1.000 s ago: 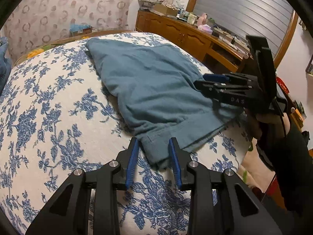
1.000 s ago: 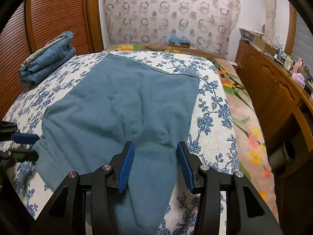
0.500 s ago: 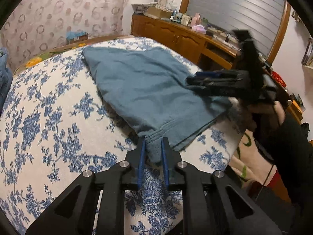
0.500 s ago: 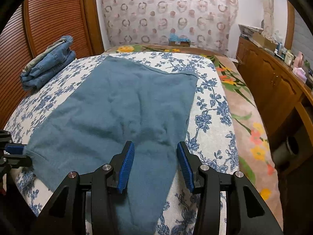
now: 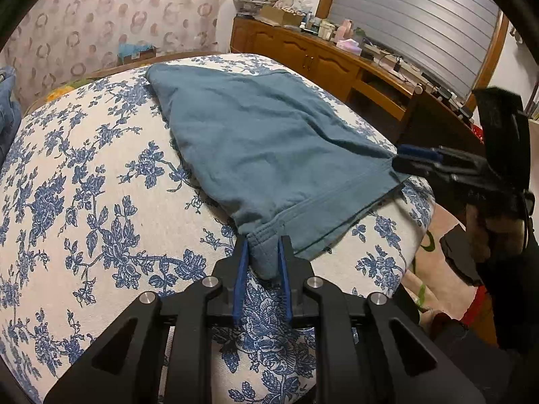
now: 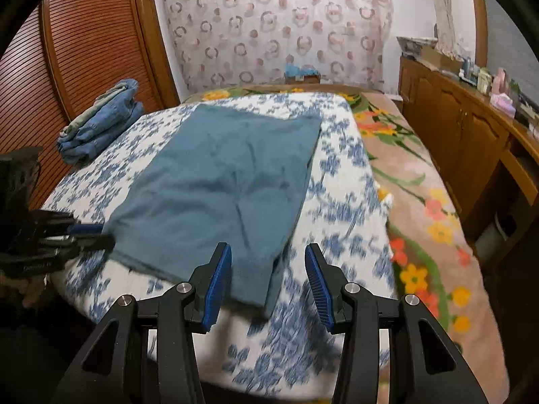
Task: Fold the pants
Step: 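Grasp the teal shorts leg hem with the left gripper, then grasp the hem with the right gripper while the left gripper holds it, then lift the hem with both grippers and fold it over toward the waistband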
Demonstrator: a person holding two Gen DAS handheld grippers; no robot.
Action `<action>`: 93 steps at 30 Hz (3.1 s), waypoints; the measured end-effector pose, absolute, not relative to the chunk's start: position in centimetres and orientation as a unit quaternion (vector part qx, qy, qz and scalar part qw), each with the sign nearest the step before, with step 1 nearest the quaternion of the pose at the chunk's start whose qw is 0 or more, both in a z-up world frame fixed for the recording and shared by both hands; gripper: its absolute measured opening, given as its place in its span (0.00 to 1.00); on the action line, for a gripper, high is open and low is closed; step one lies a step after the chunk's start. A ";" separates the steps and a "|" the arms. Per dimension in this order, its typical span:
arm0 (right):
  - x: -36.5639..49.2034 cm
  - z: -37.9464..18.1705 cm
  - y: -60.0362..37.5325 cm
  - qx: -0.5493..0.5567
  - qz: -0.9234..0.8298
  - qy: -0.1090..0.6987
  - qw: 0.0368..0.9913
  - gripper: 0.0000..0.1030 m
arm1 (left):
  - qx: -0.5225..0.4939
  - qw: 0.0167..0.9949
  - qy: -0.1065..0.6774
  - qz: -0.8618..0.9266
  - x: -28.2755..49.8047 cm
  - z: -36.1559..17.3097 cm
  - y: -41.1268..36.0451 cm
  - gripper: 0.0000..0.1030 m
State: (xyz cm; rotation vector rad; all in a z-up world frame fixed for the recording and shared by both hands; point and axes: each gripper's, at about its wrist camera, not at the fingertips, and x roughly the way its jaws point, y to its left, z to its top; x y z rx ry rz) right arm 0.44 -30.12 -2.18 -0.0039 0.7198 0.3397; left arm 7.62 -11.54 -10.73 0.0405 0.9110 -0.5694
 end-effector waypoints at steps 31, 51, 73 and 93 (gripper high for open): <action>-0.3 -3.4 -29.3 0.030 0.159 0.355 0.921 0.19 | 0.008 0.861 0.430 -0.272 8.3 -10.8 -12.1 0.34; -1.4 -0.9 -29.6 0.060 0.209 0.308 0.926 0.14 | 0.012 0.889 0.365 -0.276 7.1 -6.8 -11.6 0.13; -4.2 9.1 -27.7 0.002 0.250 0.177 0.952 0.14 | 0.007 0.938 0.238 -0.251 5.5 4.8 -7.8 0.13; 3.6 14.3 -23.0 -0.033 0.287 0.119 0.950 0.14 | 0.028 0.973 0.165 -0.161 10.8 12.3 -2.1 0.13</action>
